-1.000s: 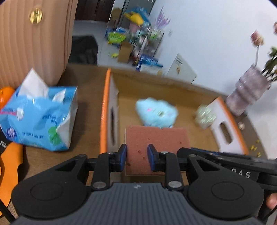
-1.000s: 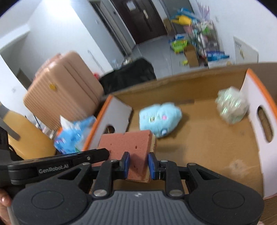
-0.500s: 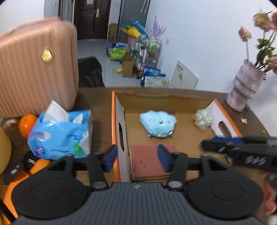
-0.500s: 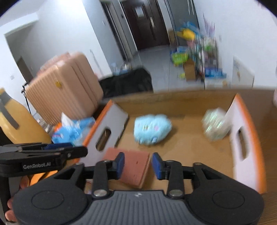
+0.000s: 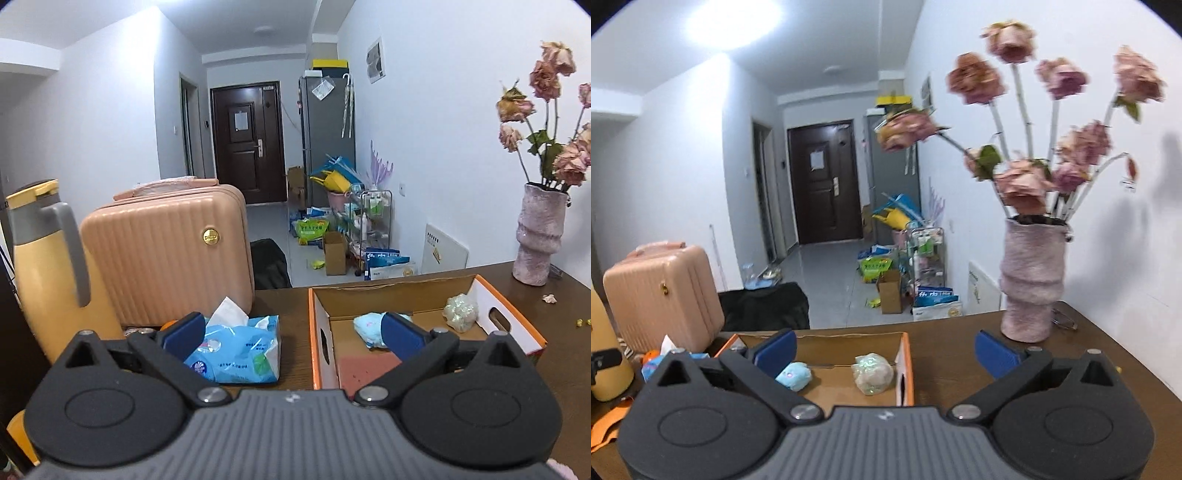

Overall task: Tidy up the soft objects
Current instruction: 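Open the left tool to release the sponge in the box, then withdraw both tools from the box back over the soft items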

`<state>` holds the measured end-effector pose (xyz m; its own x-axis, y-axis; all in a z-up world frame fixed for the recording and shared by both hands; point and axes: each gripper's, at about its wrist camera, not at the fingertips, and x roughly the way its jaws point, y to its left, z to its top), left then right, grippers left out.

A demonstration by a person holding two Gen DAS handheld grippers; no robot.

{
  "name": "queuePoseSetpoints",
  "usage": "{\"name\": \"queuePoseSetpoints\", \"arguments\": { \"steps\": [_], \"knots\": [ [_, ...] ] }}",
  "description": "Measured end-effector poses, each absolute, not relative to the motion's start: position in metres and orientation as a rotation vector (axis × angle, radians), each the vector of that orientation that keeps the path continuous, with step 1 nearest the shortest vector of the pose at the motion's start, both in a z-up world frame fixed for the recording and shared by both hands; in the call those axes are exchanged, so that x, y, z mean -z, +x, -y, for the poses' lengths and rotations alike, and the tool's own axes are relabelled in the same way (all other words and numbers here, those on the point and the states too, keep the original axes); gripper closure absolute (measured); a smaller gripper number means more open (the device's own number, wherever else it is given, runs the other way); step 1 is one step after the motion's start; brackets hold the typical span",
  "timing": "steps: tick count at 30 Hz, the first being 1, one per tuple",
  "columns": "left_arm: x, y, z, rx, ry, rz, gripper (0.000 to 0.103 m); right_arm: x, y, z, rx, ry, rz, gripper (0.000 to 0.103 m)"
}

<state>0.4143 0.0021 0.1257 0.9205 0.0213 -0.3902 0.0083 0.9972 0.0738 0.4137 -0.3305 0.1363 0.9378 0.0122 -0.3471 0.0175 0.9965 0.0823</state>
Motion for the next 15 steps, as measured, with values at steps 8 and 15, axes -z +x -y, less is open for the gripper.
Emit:
{"name": "queuePoseSetpoints", "arguments": {
  "steps": [8,15],
  "knots": [
    [-0.132,0.364,-0.001,0.014,0.053,-0.356,0.0,-0.134,0.365,0.331,0.015,0.066,-0.322,0.0],
    [-0.104,0.283,-0.013,0.062,-0.01,-0.365,0.0,-0.103,0.285,0.324,0.023,0.009,-0.272,0.0]
  ]
}}
